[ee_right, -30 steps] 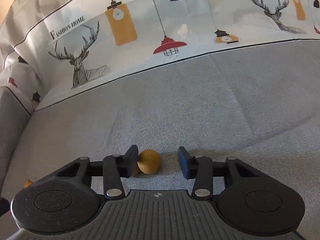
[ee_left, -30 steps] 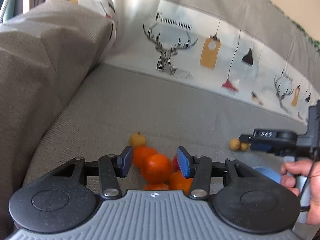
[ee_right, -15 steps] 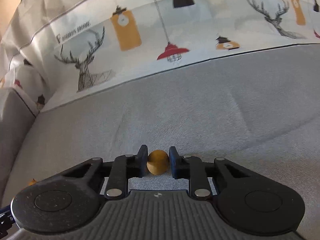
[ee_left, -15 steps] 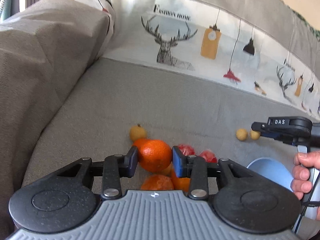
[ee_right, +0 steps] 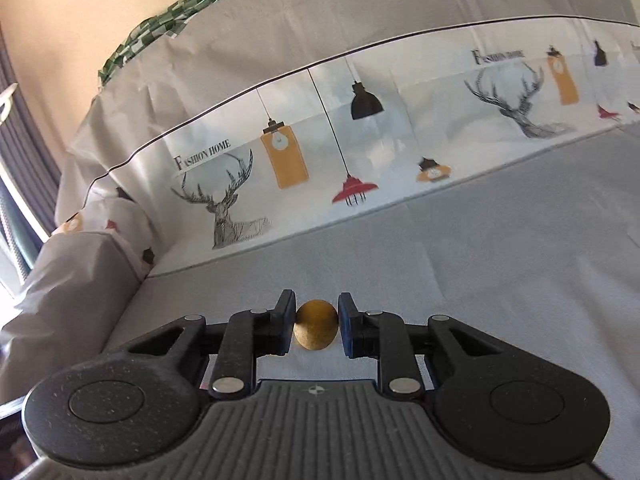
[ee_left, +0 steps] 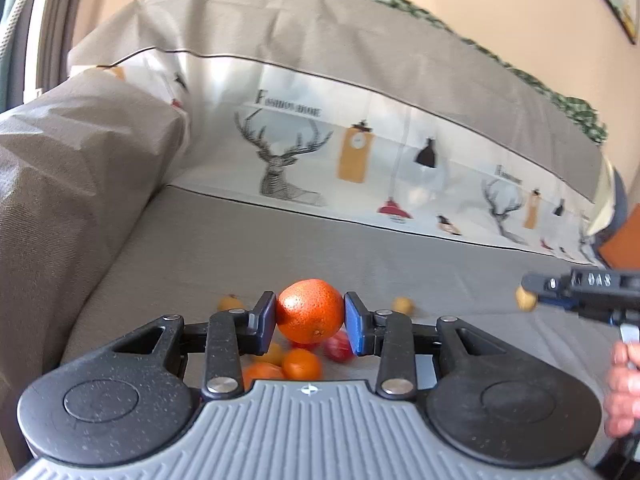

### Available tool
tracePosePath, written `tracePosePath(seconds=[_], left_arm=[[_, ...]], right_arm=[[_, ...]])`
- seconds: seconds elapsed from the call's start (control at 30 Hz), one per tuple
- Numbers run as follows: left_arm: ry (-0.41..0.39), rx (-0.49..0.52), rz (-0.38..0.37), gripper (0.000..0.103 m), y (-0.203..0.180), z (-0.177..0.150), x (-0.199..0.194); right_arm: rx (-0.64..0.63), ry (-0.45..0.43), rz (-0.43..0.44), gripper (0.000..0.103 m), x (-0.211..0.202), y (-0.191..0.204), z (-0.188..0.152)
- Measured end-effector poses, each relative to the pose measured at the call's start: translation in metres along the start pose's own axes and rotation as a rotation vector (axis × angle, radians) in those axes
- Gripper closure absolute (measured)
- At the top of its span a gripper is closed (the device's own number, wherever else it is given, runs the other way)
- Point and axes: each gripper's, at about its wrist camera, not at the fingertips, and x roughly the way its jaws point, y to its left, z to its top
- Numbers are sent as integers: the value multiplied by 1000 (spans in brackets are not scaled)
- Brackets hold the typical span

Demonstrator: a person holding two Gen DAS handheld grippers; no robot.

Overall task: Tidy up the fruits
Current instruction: 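Carry the tangerine with the left tool while the right tool carries the tan fruit over the plate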

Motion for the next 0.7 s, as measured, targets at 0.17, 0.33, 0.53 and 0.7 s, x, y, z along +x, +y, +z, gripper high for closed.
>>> tracePosePath(seconds=[0.17, 0.33, 0.53, 0.7], left_arm=[[6, 132, -52, 63, -33, -14, -17], [14, 346, -107, 63, -79, -41, -29], [116, 410, -165, 63, -107, -74, -11], [144, 440, -177, 63, -107, -83, -1]], right_arm=[[34, 11, -8, 79, -49, -6, -32], [26, 54, -11, 79, -72, -7, -70], [-62, 88, -54, 79, -68, -1, -81], [-70, 124, -71, 79, -55, 2, -86]])
